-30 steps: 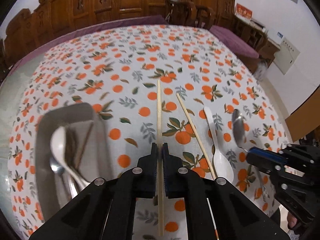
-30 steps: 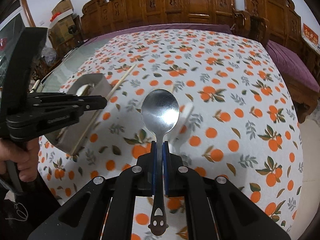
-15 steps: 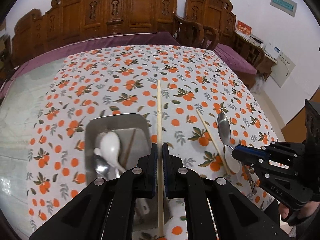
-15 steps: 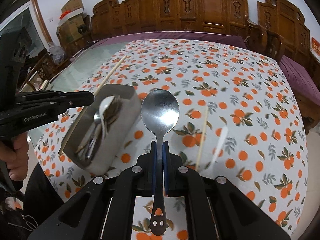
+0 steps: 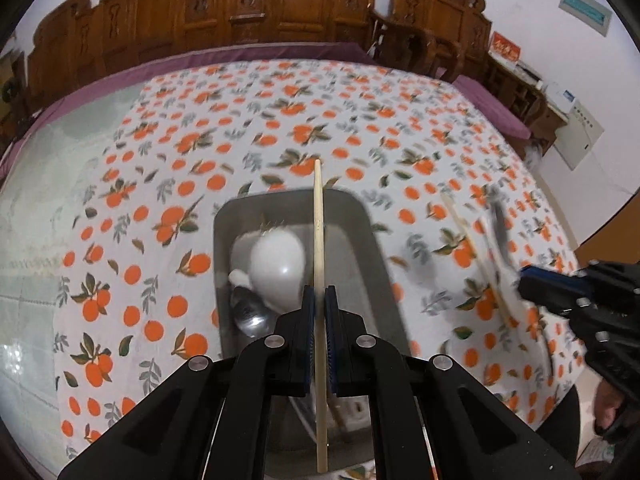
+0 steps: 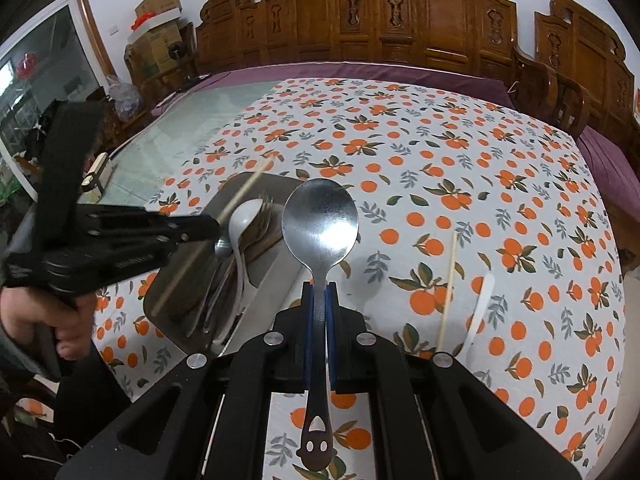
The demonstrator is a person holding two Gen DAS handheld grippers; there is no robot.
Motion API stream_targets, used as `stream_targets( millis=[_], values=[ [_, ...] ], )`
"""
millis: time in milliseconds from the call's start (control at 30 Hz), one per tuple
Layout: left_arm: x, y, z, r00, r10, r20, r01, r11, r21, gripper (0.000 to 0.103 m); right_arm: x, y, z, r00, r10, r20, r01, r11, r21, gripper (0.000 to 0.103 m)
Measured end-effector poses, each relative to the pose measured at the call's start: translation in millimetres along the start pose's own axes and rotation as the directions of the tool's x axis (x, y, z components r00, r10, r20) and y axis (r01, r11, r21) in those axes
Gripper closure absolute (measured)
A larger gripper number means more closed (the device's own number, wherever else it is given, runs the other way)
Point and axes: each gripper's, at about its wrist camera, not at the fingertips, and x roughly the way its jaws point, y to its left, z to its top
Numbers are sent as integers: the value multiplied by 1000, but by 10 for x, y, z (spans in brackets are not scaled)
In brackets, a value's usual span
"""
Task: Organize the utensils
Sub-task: 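Carry the chopstick into the grey tray and open the left gripper while the right gripper holds the spoon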
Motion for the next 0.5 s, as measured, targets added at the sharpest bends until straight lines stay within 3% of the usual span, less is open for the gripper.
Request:
stream_targets(
  millis=[300,500],
  values=[
    [315,144,-109,997,15,-71,-16,1000,-16,98,11,40,33,1000,4,-5,-4,1000,-7,96],
    [232,191,-118,999,15,-49,-17,999,-31,92,68,153,113,1000,23,-5,-23,1000,-19,96]
  ],
)
